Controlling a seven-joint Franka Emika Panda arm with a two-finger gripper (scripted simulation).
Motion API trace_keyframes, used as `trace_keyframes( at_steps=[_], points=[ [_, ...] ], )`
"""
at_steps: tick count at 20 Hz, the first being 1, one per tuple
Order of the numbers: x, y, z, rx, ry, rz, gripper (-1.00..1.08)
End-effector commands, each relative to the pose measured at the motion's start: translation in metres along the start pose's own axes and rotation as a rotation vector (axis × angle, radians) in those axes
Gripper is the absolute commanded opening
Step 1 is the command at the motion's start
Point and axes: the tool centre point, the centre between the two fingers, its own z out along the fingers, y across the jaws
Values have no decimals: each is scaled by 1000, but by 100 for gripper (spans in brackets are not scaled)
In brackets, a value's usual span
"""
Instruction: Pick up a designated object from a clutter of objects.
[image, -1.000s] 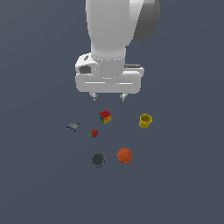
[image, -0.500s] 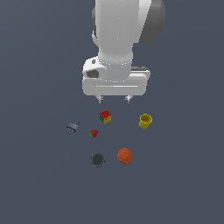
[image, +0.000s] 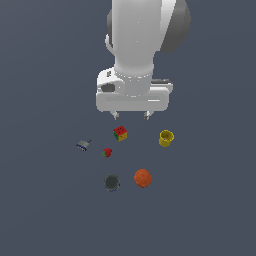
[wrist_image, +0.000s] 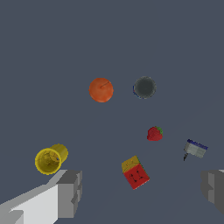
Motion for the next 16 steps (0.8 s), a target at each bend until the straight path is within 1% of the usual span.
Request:
trace_keyframes(
  at_steps=[1, 9, 16],
  points=[
    [4, 2, 5, 0, -1, -10, 100],
    [33, 13, 36, 0, -1, -72, 100],
    [68, 32, 86, 1, -2, -160, 100]
  ],
)
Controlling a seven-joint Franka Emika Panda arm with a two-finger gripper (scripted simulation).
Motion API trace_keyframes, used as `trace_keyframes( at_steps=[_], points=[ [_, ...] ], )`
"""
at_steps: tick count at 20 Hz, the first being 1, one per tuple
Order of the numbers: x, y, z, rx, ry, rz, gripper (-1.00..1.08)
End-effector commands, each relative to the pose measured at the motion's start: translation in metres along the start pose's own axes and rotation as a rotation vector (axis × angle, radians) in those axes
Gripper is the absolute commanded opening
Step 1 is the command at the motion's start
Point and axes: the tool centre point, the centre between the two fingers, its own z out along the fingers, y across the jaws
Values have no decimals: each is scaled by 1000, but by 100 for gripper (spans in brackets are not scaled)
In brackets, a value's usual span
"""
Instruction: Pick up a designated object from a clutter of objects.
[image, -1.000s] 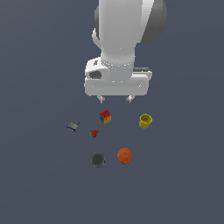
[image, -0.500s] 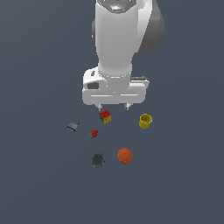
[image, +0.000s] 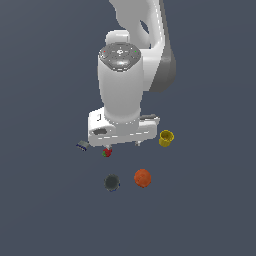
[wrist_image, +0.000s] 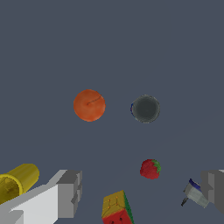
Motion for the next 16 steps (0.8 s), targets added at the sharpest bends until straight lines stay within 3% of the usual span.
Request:
trace_keyframes(
  at_steps=[1, 16],
  points=[
    [11, 9, 21, 1, 0, -34, 100],
    [50, 54, 139, 7, 0, -205, 100]
  ],
)
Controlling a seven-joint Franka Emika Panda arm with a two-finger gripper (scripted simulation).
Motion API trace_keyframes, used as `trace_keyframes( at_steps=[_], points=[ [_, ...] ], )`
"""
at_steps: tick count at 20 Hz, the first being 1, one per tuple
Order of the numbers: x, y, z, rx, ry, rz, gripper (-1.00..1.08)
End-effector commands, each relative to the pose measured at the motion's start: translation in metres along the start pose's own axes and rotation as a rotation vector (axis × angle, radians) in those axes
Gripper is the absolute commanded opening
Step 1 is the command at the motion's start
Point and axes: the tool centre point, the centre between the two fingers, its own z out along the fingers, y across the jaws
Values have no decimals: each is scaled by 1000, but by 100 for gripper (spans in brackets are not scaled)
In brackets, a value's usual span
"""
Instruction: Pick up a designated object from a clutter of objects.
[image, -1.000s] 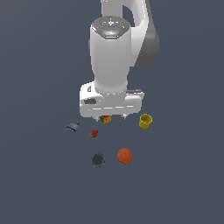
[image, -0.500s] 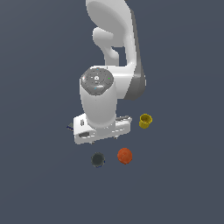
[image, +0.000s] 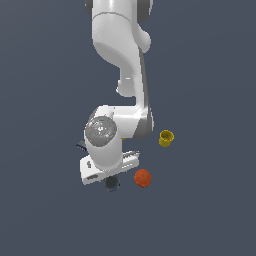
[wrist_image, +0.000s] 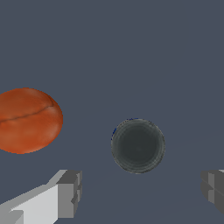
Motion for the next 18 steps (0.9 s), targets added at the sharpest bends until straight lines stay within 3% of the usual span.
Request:
trace_keyframes(
  at_steps=[1, 18],
  points=[
    [2, 5, 14, 0, 2, -20, 100],
    [3, 13, 52, 2, 1, -45, 100]
  ],
)
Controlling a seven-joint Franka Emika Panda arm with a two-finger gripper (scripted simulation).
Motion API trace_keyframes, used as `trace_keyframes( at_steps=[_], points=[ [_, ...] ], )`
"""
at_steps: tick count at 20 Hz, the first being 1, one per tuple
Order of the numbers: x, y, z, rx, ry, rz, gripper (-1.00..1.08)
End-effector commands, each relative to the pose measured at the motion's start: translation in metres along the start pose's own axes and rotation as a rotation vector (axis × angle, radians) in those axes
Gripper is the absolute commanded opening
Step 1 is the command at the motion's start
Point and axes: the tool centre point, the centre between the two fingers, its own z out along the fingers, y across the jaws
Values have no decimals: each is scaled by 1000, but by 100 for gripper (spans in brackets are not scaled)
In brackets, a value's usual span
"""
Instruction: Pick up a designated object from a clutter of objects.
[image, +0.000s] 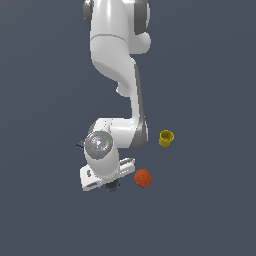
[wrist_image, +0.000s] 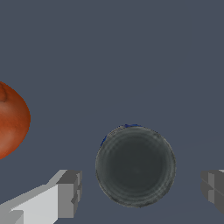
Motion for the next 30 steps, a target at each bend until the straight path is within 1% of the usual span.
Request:
trace_keyframes(
  at_steps=[1, 6, 11, 12, 24, 30],
  points=[
    [-1, 0, 12, 1, -1, -1, 100],
    [-1, 0, 35, 0, 0, -2, 100],
    [0, 0, 40, 0, 0, -2, 100],
    [0, 0, 40, 0, 0, -2, -100],
    [0, 0, 39, 0, -1, -1, -100],
    [1, -7, 22, 0, -1, -1, -100]
  ],
)
